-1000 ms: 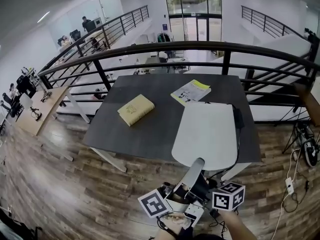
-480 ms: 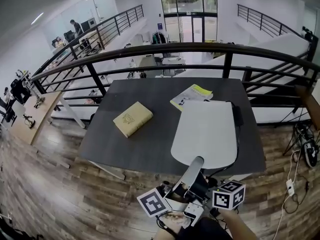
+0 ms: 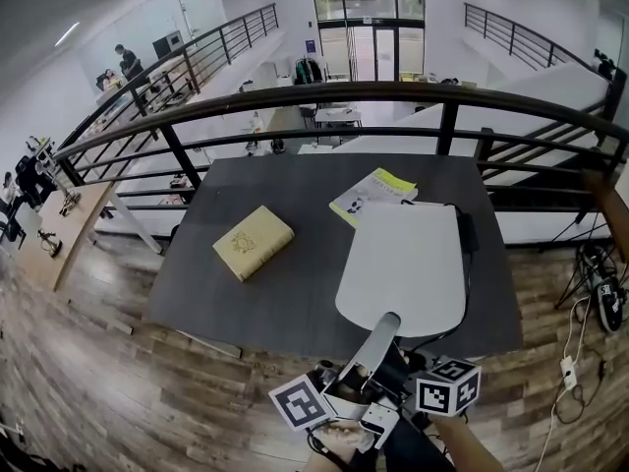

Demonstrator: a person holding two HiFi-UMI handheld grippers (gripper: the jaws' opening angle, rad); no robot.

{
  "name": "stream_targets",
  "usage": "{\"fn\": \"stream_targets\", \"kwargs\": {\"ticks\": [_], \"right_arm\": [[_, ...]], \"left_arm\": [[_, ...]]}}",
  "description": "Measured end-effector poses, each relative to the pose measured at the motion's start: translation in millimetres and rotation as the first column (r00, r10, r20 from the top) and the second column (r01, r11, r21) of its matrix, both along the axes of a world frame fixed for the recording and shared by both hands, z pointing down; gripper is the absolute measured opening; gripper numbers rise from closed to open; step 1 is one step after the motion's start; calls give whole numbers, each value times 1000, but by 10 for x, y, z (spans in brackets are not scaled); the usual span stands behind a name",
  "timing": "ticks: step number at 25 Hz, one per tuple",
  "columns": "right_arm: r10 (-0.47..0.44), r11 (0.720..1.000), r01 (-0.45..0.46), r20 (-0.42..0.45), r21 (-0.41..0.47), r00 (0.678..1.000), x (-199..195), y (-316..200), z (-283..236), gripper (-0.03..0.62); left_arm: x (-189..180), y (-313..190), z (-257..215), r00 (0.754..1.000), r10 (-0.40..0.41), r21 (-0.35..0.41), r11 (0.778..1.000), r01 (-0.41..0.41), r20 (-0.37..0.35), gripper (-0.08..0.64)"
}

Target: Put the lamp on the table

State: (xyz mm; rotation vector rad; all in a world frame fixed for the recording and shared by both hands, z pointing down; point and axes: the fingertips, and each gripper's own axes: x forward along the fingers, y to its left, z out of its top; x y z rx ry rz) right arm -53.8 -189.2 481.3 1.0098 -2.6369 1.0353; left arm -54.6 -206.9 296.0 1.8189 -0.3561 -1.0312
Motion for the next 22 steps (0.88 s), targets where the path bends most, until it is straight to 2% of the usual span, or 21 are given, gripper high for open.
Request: {"fn": "stream_targets", "kwargs": {"ticks": [11, 22], "right_arm": [[-23, 1000, 23, -5, -22, 1000, 139, -625, 35, 193], [-41, 999, 41, -8, -22, 999, 427, -1163, 171, 193]], "left_arm": [[113, -647, 41, 1000, -28, -33, 999, 28, 5, 18], [387, -1173, 185, 999, -50, -40, 998, 51, 15, 18]]}}
